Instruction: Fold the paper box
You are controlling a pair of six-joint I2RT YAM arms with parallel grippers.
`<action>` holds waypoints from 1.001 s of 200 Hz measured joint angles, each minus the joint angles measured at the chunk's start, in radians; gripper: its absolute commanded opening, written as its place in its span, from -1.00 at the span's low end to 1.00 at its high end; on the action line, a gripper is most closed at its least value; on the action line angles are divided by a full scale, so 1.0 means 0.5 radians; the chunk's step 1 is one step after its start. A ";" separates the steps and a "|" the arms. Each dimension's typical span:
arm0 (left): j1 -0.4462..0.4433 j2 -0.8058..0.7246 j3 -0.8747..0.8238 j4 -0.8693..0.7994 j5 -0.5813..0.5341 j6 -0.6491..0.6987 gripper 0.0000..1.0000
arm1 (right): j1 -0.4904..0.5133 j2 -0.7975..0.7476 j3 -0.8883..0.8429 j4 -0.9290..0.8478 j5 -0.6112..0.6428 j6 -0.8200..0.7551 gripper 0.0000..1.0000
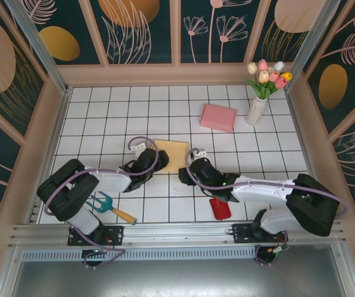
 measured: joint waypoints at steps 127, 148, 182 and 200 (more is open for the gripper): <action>0.000 0.009 0.000 0.015 -0.003 0.001 0.58 | 0.003 0.301 0.042 0.157 -0.063 0.044 0.08; 0.000 0.014 0.000 0.024 -0.008 0.001 0.57 | -0.003 0.301 0.042 0.224 -0.117 0.043 0.07; 0.000 0.024 0.000 0.042 -0.018 0.002 0.57 | -0.027 0.314 0.042 0.285 -0.191 0.043 0.05; 0.000 0.024 0.000 0.044 -0.020 0.001 0.57 | -0.039 0.334 0.042 0.296 -0.203 0.042 0.05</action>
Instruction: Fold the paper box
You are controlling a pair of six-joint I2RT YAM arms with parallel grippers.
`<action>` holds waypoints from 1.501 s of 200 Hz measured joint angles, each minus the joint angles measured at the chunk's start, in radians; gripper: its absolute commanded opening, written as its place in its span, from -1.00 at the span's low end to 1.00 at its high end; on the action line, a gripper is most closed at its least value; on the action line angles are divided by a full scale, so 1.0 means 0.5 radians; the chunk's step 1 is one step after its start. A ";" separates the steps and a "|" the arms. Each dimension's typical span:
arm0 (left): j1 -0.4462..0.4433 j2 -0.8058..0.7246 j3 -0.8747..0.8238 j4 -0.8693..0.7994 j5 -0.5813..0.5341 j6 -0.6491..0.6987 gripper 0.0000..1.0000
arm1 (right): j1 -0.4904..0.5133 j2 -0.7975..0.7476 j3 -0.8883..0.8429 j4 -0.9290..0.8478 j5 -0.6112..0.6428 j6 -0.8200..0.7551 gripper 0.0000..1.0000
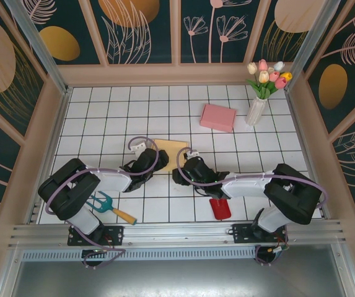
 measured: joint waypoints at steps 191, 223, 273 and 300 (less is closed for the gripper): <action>0.000 0.032 0.004 0.047 -0.034 0.014 0.57 | -0.026 0.096 -0.094 0.250 0.043 -0.313 -0.11; 0.000 0.041 0.008 0.058 -0.042 0.022 0.57 | -0.026 0.121 -0.106 0.303 0.071 -0.370 -0.11; 0.000 0.049 0.012 0.063 -0.046 0.031 0.56 | -0.082 0.124 -0.188 0.468 0.018 -0.359 -0.03; 0.000 0.054 0.013 0.074 -0.047 0.038 0.56 | -0.150 0.124 -0.253 0.587 -0.097 -0.298 -0.03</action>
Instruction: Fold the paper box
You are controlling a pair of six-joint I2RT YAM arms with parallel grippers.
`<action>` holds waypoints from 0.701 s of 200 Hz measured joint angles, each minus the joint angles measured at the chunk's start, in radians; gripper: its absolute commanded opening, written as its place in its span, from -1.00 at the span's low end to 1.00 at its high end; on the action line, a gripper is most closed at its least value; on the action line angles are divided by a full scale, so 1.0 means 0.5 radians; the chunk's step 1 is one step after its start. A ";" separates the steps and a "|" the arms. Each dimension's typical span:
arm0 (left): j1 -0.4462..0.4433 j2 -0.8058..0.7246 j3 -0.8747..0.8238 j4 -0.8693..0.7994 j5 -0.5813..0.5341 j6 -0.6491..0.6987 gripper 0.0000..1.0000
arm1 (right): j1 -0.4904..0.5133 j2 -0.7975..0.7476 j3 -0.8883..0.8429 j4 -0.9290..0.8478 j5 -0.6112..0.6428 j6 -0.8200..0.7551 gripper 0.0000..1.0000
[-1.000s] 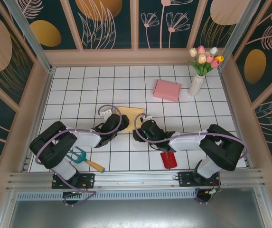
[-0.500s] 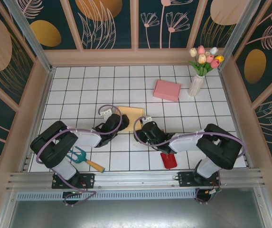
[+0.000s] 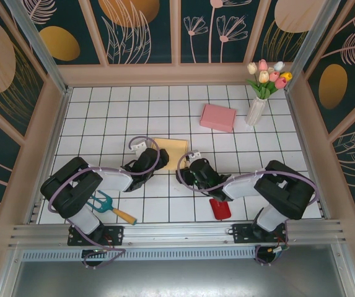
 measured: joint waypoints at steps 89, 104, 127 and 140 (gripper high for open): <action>0.000 0.003 0.000 0.004 -0.002 0.008 0.56 | -0.120 0.000 -0.108 0.311 -0.302 0.333 0.04; 0.000 0.004 0.000 0.005 -0.002 0.008 0.56 | -0.121 -0.001 -0.120 0.336 -0.314 0.375 0.02; 0.000 0.005 0.000 0.008 -0.002 0.008 0.56 | -0.124 -0.008 -0.126 0.341 -0.312 0.415 -0.01; 0.000 0.005 0.000 0.009 -0.002 0.008 0.56 | -0.124 -0.010 -0.126 0.335 -0.304 0.417 -0.03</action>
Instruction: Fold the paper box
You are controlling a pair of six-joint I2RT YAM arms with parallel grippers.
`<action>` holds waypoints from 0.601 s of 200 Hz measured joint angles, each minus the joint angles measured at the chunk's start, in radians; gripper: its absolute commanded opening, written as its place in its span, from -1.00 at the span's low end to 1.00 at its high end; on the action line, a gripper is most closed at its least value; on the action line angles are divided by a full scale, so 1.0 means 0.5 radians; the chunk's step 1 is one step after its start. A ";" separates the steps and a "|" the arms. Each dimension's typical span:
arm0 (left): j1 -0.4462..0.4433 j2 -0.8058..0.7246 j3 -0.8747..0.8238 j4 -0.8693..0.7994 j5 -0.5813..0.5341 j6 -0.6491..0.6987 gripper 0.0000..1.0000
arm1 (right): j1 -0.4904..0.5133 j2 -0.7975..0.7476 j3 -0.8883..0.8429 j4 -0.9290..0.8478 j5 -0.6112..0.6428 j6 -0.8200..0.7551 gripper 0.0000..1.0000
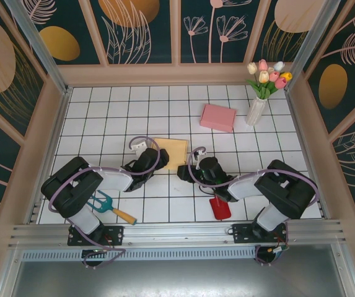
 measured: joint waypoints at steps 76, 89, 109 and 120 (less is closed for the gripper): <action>0.000 0.002 0.000 0.005 -0.001 0.005 0.56 | -0.038 0.034 0.020 -0.037 0.010 -0.061 -0.17; 0.000 0.002 0.000 0.005 0.000 0.005 0.55 | -0.049 0.058 0.028 -0.037 0.006 -0.068 -0.18; 0.000 0.018 0.004 0.021 -0.006 0.008 0.56 | -0.059 0.085 0.043 -0.036 -0.005 -0.076 -0.23; 0.000 0.027 0.011 0.024 -0.009 0.014 0.56 | -0.065 0.093 0.049 -0.029 -0.008 -0.092 -0.31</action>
